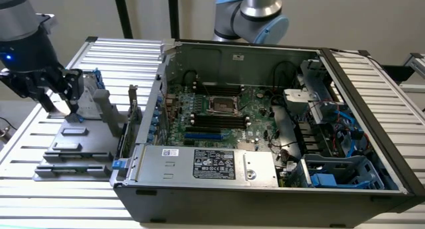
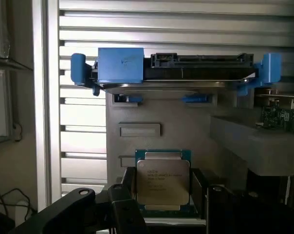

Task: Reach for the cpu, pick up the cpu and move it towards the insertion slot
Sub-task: 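Pick up the cpu and move it towards the insertion slot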

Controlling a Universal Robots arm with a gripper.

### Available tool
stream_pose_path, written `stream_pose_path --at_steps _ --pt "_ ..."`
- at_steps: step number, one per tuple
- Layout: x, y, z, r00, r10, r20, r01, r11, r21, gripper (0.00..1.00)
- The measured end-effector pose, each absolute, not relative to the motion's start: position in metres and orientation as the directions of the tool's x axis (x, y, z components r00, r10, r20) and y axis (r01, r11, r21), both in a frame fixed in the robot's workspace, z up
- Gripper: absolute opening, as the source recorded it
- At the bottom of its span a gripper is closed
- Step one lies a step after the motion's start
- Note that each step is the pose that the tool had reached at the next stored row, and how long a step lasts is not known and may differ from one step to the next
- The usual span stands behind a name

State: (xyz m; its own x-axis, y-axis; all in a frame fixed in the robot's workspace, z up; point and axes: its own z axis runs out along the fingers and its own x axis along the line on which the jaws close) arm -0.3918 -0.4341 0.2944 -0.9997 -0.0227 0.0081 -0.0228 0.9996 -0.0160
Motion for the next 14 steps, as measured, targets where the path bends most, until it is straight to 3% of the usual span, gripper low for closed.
stream_pose_path --at_steps 14 --pt "-0.33 -0.433 0.356 -1.0 -0.023 0.014 -0.023 1.0 -0.016 0.55"
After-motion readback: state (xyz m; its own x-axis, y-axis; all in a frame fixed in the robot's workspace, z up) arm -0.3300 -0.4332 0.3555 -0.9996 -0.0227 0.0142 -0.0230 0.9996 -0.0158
